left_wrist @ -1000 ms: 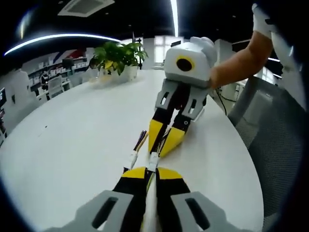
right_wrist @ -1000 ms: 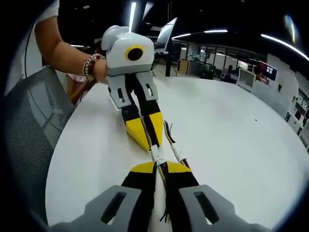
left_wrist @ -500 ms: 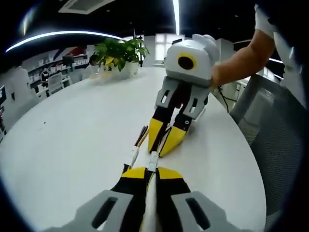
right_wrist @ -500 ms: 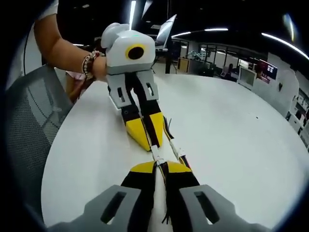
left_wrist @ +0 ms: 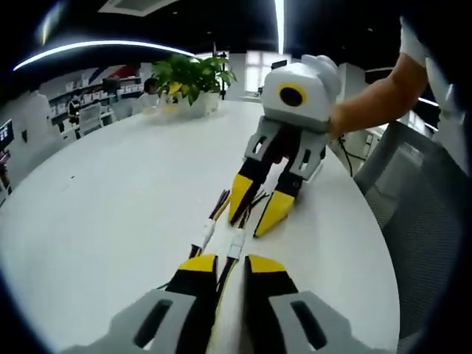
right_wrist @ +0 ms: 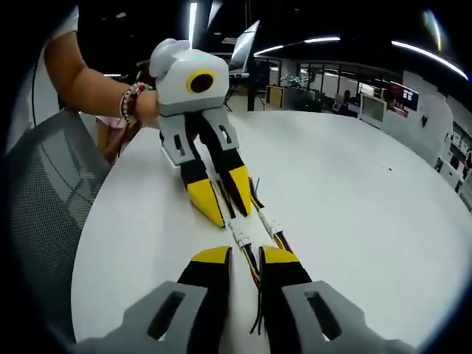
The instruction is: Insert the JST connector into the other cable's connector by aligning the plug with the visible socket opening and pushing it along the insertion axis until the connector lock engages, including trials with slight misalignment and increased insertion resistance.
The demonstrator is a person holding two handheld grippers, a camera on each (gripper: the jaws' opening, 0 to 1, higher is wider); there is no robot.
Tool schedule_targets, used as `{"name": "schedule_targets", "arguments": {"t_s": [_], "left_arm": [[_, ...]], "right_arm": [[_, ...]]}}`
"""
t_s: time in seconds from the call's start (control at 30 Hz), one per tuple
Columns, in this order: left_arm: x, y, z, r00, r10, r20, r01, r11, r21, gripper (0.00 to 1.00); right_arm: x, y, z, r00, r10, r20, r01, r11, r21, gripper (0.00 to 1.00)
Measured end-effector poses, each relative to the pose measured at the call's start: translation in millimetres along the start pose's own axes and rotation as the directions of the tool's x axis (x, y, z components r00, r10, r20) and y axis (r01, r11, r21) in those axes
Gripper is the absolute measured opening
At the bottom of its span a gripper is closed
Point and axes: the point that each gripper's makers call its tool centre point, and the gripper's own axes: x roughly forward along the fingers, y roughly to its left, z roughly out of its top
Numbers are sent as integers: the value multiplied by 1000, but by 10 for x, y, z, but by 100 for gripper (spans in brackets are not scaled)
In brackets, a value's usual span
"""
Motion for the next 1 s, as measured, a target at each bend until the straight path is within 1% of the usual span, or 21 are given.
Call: {"name": "schedule_targets", "arguments": {"t_s": [0.1, 0.17, 0.2, 0.23, 0.27, 0.43, 0.53, 0.6, 0.67, 0.8, 0.93, 1.0], "left_arm": [[-27, -12, 38, 1000, 2, 8, -2, 1000, -2, 9], [-46, -16, 88, 1000, 5, 24, -4, 1000, -10, 11], [-50, -18, 113, 999, 4, 34, -4, 1000, -23, 13], [-58, -26, 152, 999, 4, 51, -1, 999, -54, 15], [-65, -27, 167, 998, 4, 55, 0, 998, -65, 16], [-112, -52, 227, 998, 9, 61, -7, 999, -38, 17], [-146, -56, 279, 997, 15, 72, -13, 999, -33, 21], [-168, -46, 308, 997, 24, 78, -21, 999, -30, 25], [-193, -32, 337, 996, 35, 83, -32, 999, -36, 32], [-266, -22, 413, 993, 49, 104, -44, 998, -49, 35], [-332, 5, 495, 988, 75, 137, -62, 993, -98, 44], [-352, 14, 518, 986, 85, 143, -70, 992, -105, 48]], "right_arm": [[-40, 22, 28, 1000, -2, 7, 2, 1000, -1, 13], [-65, 27, 62, 1000, -5, 14, 5, 1000, 0, 14], [-73, 26, 72, 1000, -7, 15, 7, 1000, -1, 14], [-86, 25, 82, 1000, -12, 15, 12, 1000, -1, 15], [-95, 21, 88, 1000, -15, 17, 15, 1000, -1, 15], [-132, 4, 121, 999, -29, 19, 29, 1000, -2, 17], [-160, -9, 160, 999, -40, 24, 40, 999, -5, 18], [-179, -7, 185, 999, -45, 27, 45, 999, 0, 20], [-198, -9, 209, 998, -52, 31, 52, 999, 9, 22], [-252, -27, 293, 996, -70, 55, 69, 997, 19, 22], [-297, -64, 382, 992, -95, 88, 91, 995, 47, 26], [-325, -73, 420, 989, -106, 106, 100, 993, 58, 27]]}}
